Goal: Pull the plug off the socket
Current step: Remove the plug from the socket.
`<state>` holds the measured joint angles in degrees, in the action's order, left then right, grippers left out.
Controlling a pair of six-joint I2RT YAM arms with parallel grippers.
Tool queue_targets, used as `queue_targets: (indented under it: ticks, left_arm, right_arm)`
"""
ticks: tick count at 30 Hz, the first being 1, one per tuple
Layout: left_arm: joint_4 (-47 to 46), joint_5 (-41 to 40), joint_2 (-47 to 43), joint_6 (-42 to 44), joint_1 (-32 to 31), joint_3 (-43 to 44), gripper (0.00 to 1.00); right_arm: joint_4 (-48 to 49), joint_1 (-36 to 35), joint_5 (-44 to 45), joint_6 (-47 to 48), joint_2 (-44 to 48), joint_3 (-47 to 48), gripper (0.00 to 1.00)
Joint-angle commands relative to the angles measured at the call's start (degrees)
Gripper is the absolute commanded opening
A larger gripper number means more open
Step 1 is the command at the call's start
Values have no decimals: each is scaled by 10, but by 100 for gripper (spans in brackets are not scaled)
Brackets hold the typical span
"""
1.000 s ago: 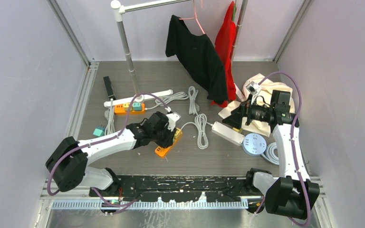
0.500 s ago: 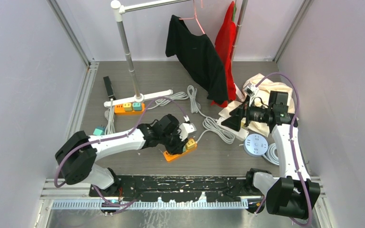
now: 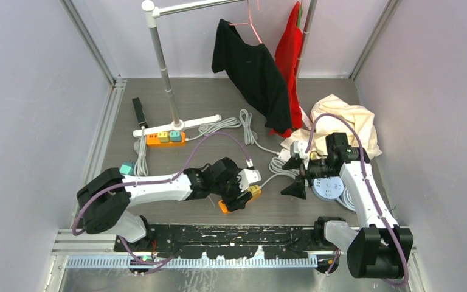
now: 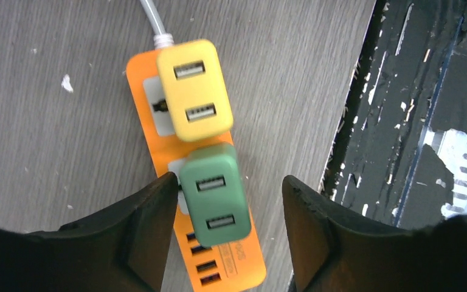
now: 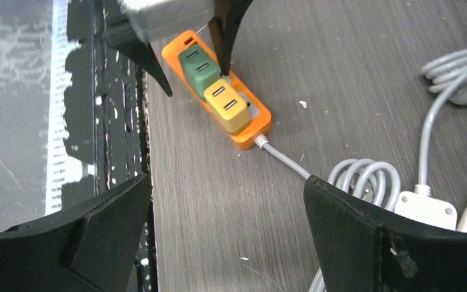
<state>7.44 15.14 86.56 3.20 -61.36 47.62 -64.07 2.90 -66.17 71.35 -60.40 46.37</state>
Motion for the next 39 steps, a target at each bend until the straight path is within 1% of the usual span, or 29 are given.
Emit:
queue_targets:
  ticks: [1,3,6,7,9,11,12,14,16,19,23,27,30,32,33,34,35,37,39]
  left_arm:
    - [-104,-21,-68,-29,-4,-42,66]
    - [-127,-27,-96,-39,-5,-64,69]
    - [-166,-40,-152,-59,-4,-106,70]
    - [-184,-47,-175,-66,-4,-123,73]
    - [-233,-74,-215,-88,-4,-167,82]
    - [-297,-98,-250,-117,-3,-221,91]
    - [-325,-97,-263,-124,-3,-244,93]
    - [-372,-88,-279,-132,-3,-279,92]
    - [-394,-82,-287,-138,-2,-299,91]
    - [-406,-70,-280,-140,-3,-304,92]
    - [-406,-76,-247,-132,-3,-285,92]
    - [-432,-83,-203,-91,-2,-274,91]
    - [-461,-96,-166,-71,-3,-271,88]
    - [-465,-103,-147,-70,-3,-264,88]
    - [-466,-103,-143,-70,-3,-260,84]
    - [-467,-102,-142,-73,-2,-256,82]
    - [-469,-101,-124,-74,-2,-252,79]
    - [-474,-98,-111,-75,-2,-246,75]
    - [-482,-95,-100,-77,-3,-243,72]
  right_arm:
    - [-38,-34,25,139,-9,-8,100]
    - [-36,-52,34,156,-15,-13,100]
    - [-30,-76,37,173,-19,-16,95]
    - [-22,-86,38,173,-20,-17,94]
    - [6,-114,44,165,-23,-23,91]
    - [44,-149,63,139,-31,-24,85]
    - [65,-167,75,118,-37,-21,83]
    - [104,-203,93,85,-51,-15,78]
    - [137,-226,112,69,-66,-11,77]
    - [184,-258,147,44,-89,-2,77]
    - [214,-293,154,8,-129,22,74]
    - [279,-335,200,-55,-153,17,73]
    - [305,-369,228,-69,-167,9,72]
    - [314,-381,242,-77,-172,7,69]
    - [315,-383,248,-78,-173,6,67]
    - [317,-383,252,-77,-173,3,65]
    - [318,-383,258,-74,-171,0,63]
    - [318,-383,263,-60,-167,-10,60]
    - [314,-382,261,-52,-165,-15,53]
